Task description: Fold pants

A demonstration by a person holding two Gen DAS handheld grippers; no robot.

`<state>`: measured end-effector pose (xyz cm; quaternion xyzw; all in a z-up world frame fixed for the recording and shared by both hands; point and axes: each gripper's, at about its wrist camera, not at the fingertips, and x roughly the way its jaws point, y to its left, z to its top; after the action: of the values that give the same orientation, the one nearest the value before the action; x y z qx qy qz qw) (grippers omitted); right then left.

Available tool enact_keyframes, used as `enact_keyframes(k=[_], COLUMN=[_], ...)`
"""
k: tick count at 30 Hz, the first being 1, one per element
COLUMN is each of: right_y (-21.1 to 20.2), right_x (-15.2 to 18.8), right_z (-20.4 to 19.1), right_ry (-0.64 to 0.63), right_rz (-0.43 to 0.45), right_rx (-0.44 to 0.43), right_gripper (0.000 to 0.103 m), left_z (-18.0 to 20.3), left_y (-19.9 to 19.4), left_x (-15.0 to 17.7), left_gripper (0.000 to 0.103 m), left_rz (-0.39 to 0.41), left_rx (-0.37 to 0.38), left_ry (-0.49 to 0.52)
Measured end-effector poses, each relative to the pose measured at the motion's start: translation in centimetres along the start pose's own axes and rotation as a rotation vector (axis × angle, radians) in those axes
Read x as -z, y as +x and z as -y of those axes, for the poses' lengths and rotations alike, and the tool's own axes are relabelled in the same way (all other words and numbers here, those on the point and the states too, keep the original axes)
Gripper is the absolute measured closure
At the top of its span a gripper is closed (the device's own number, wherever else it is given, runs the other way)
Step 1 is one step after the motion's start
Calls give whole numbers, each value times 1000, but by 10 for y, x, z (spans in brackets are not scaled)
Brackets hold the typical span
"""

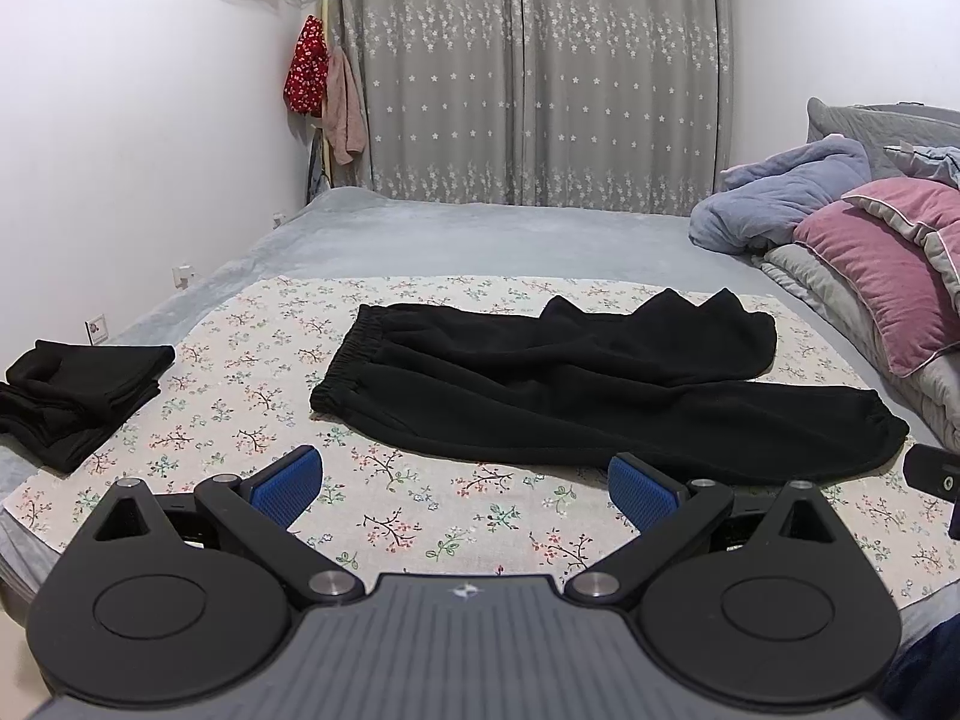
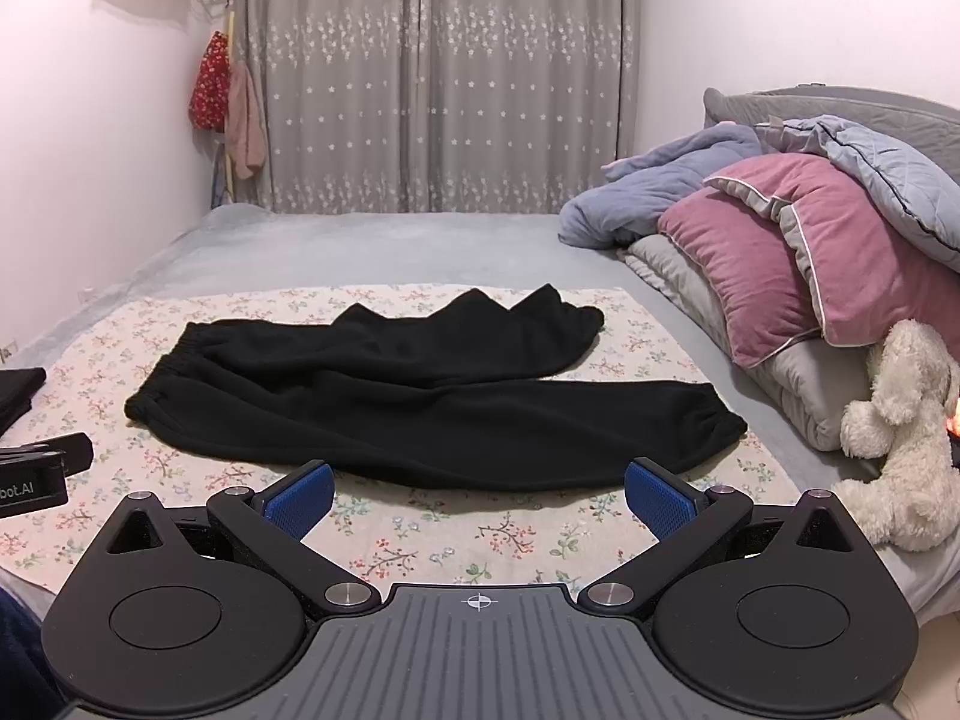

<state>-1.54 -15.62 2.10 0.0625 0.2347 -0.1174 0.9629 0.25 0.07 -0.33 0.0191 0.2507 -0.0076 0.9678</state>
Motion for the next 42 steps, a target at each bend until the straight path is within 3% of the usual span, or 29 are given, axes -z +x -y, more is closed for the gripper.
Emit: enact_keyframes(k=[15,26,29,34,36,42], right_y=[7,25,43,93,115,196], right_x=[6,15,22,28,22,-11], right_z=[-1,1,8,39,54,119], right_ry=[0,3,-1,36,62,212], right_rz=[-13,-30,-50,-104,-108,-163], right_rx=[2,-3,-6,52,49,9], right_gripper=[0,0,0,0,0,0], left_z=[3,1,-9,-50,-69,-135], left_y=[6,28,46,103,129,217], left_x=[0,2,1,-11,-23,-45], left_gripper=[2,2,2,2,2,2], left_rz=[-8,-5,5,-63,-82,-183], left_rx=[-6,40,69,35,12,-39], left_ry=[26,2,-73,-180,-216,-452])
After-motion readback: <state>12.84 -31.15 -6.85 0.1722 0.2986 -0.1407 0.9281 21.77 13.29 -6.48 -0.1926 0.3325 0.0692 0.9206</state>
